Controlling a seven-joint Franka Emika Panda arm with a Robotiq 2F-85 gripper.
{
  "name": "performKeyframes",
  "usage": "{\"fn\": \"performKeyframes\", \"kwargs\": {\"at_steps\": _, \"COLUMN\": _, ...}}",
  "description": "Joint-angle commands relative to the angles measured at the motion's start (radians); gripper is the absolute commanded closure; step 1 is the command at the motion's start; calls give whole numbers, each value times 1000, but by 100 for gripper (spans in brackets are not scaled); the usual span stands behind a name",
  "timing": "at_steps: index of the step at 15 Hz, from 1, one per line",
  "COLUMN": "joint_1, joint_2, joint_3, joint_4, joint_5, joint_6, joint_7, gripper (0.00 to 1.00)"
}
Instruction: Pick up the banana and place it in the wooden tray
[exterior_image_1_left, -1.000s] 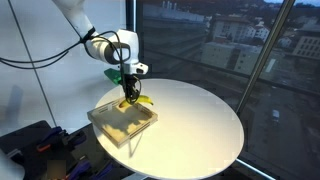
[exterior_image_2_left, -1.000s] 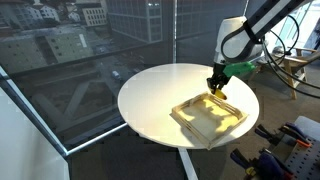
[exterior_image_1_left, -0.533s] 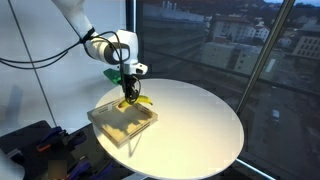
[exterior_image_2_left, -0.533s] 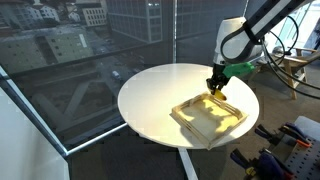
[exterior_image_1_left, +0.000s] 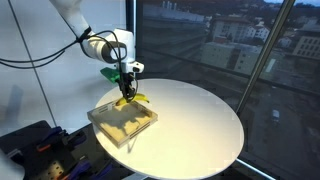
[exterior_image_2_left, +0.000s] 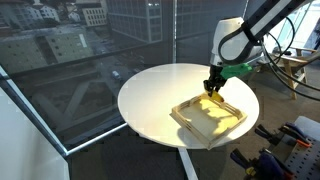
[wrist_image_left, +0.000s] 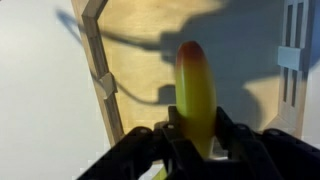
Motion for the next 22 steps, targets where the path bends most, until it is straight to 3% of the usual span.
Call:
{"fn": "performKeyframes", "kwargs": {"at_steps": 1, "joint_1": 8, "joint_2": -33, "joint_3": 1, "joint_4": -18, "joint_5": -26, "joint_6": -4, "joint_7": -1, "gripper": 86}}
{"fn": "performKeyframes", "kwargs": {"at_steps": 8, "joint_1": 31, "joint_2": -35, "joint_3": 4, "joint_4": -40, "joint_5": -78, "joint_6": 5, "joint_7": 12, "gripper": 86}}
{"fn": "performKeyframes", "kwargs": {"at_steps": 22, "joint_1": 44, "joint_2": 54, "joint_3": 25, "joint_4": -51, "joint_5": -53, "joint_6": 109, "joint_7": -1, "gripper": 86}}
